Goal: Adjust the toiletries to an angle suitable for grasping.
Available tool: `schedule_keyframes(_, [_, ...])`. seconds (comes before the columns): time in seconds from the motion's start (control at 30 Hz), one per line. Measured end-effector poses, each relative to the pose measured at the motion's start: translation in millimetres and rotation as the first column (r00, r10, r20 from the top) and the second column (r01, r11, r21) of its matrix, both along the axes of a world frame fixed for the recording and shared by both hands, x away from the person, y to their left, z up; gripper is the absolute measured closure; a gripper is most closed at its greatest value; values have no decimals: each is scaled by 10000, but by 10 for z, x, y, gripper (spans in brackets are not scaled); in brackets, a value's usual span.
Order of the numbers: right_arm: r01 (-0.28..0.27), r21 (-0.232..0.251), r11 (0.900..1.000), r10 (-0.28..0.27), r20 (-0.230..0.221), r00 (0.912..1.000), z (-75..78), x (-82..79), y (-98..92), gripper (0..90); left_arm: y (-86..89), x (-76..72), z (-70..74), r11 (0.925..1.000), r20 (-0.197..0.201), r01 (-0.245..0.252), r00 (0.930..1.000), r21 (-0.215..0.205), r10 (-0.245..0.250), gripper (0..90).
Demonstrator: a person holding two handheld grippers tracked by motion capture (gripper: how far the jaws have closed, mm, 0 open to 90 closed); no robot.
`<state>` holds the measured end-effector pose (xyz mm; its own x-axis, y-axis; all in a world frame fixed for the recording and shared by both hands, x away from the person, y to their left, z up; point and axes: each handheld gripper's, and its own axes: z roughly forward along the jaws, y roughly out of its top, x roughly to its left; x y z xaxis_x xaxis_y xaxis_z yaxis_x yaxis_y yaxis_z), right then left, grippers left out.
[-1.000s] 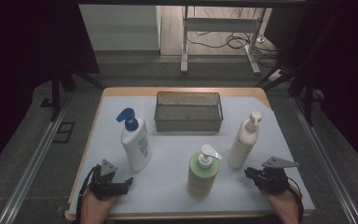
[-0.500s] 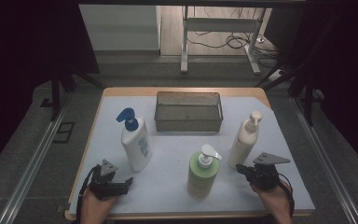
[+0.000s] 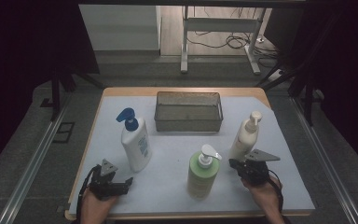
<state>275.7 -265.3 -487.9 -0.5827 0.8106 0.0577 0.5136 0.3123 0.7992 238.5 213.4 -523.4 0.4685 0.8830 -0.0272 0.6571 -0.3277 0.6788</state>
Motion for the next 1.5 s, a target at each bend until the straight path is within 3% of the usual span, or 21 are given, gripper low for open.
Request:
schedule_keyframes(0.23, [174,-445,9989,-166,195,9997,-28,5,58,898,0,-1,1,10000,-8,4,10000,7,-4,125])
schedule_keyframes(0.33, [225,-424,9988,-218,177,9996,-29,1,48,898,0,0,1,10000,-7,7,10000,10,-7,126])
schedule_keyframes(1.5, [1278,-707,9893,-1270,163,9918,-42,20,-458,896,-1,-1,0,10000,8,-6,10000,9,6,126])
